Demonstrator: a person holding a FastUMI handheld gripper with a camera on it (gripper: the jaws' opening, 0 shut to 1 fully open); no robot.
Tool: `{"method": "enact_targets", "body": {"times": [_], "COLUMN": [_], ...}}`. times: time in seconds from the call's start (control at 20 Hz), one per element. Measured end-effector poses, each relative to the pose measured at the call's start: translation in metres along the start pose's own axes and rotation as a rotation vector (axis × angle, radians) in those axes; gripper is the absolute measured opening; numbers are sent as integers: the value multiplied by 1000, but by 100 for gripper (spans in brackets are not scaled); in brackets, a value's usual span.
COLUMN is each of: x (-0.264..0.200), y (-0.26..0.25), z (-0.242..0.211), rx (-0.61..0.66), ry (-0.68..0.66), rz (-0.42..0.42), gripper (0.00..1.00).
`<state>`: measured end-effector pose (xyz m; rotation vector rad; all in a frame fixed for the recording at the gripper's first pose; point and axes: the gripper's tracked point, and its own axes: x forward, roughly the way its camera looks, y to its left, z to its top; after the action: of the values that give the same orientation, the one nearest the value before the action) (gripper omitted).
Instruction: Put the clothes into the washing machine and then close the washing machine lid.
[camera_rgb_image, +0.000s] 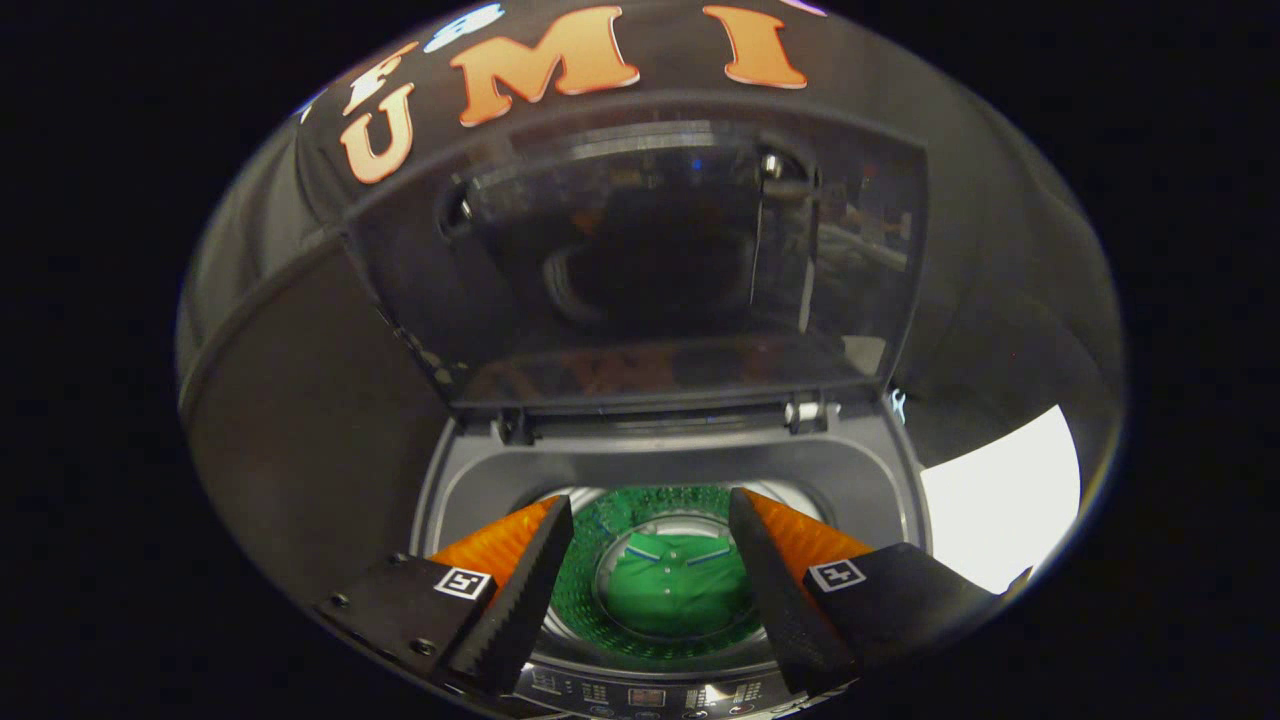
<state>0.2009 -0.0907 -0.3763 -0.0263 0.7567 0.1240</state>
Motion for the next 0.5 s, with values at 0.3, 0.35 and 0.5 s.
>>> {"method": "enact_targets", "body": {"times": [0.3,0.35,0.5], "x": [-80,-93,-126], "y": [5,6,5], "z": [85,99,135], "rx": [50,54,48], "ry": [-240,-270,-362], "rz": [25,29,33], "gripper": [99,99,99]}}
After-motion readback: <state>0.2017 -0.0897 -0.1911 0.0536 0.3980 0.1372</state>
